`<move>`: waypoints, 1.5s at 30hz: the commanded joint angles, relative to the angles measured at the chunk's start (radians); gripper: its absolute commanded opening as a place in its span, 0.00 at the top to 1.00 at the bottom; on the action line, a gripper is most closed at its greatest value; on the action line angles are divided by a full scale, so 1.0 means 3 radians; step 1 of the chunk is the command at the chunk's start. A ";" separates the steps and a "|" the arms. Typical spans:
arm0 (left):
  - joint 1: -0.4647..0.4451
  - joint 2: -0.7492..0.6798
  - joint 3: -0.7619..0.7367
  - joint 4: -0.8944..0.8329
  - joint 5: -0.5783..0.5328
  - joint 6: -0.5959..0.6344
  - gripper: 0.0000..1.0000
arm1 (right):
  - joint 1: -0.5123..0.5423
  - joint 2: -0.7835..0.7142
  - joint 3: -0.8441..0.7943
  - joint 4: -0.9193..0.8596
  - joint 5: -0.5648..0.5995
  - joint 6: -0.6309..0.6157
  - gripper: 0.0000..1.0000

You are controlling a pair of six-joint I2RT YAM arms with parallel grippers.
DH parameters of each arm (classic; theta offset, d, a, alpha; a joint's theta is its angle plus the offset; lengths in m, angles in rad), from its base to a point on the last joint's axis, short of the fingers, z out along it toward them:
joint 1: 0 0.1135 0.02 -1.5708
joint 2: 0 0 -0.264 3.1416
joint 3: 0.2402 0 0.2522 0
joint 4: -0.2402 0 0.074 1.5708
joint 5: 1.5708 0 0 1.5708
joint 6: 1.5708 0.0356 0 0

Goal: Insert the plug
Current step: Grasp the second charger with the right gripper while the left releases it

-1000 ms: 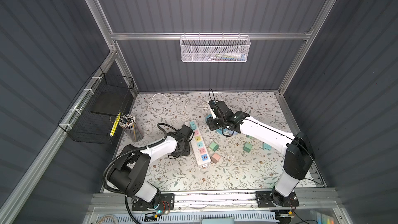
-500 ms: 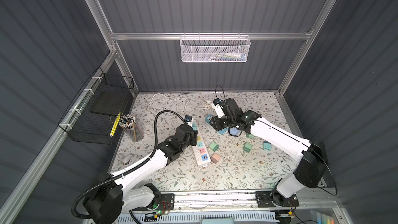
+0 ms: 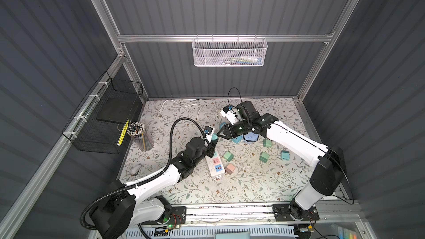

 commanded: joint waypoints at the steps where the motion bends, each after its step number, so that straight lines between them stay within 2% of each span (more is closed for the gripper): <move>1: -0.0017 -0.0073 -0.0037 0.0165 0.0124 0.0137 0.80 | 0.0016 0.0086 0.0135 0.0040 -0.0278 0.0033 0.51; 10: -0.0036 -0.0115 -0.0020 0.0165 0.0191 0.0147 0.81 | 0.0037 0.0300 0.0174 0.0109 -0.0423 0.0107 0.59; 14: -0.0036 -0.0112 -0.0025 0.0166 0.0198 0.0148 0.79 | 0.0038 0.0305 0.0166 0.0180 -0.0472 0.0154 0.67; 16: -0.0036 -0.0112 -0.0020 0.0142 0.0158 0.0136 0.69 | 0.0040 0.0273 0.0130 0.0227 -0.0461 0.0182 0.71; 19: -0.0036 -0.0140 0.0012 0.0017 0.0052 0.0084 0.43 | 0.0039 0.0224 0.0110 0.0249 -0.0400 0.0213 0.75; 22: -0.0036 -0.0298 -0.0071 0.0019 -0.0052 -0.0082 0.26 | 0.0041 0.0167 0.0077 0.0352 -0.0289 0.0292 0.76; 24: -0.0036 -0.0488 -0.0150 -0.0001 -0.0130 -0.0282 0.16 | 0.0039 0.0119 0.0033 0.0431 -0.0157 0.0362 0.78; 26: -0.0036 -0.0733 -0.0233 -0.0096 -0.0144 -0.0469 0.12 | 0.0041 0.0096 0.0018 0.0555 -0.0012 0.0423 0.78; 29: -0.0032 -0.1199 -0.0372 -0.0379 -0.0470 -0.0875 0.09 | 0.0040 0.0067 -0.0044 0.0692 0.0262 0.0518 0.78; 31: -0.0031 -0.1530 -0.0420 -0.0798 -0.1030 -0.1367 0.00 | 0.0081 0.0055 -0.0123 0.0821 0.0463 0.0580 0.79; 34: -0.0031 -0.1899 -0.0381 -0.1711 -0.1682 -0.2239 0.00 | 0.0193 0.0065 -0.0232 0.0959 0.0892 0.0594 0.79; 36: -0.0030 -0.2013 -0.0253 -0.2393 -0.1833 -0.2792 0.00 | 0.0231 0.0077 -0.0332 0.1124 0.0993 0.0700 0.80; 40: -0.0031 -0.2028 -0.0138 -0.2909 -0.1910 -0.3210 0.00 | 0.0358 0.0123 -0.0474 0.1313 0.1296 0.0784 0.80; 45: -0.0031 -0.1940 -0.0056 -0.3041 -0.2013 -0.3274 0.00 | 0.0525 0.0361 -0.0424 0.1382 0.1566 0.0774 0.80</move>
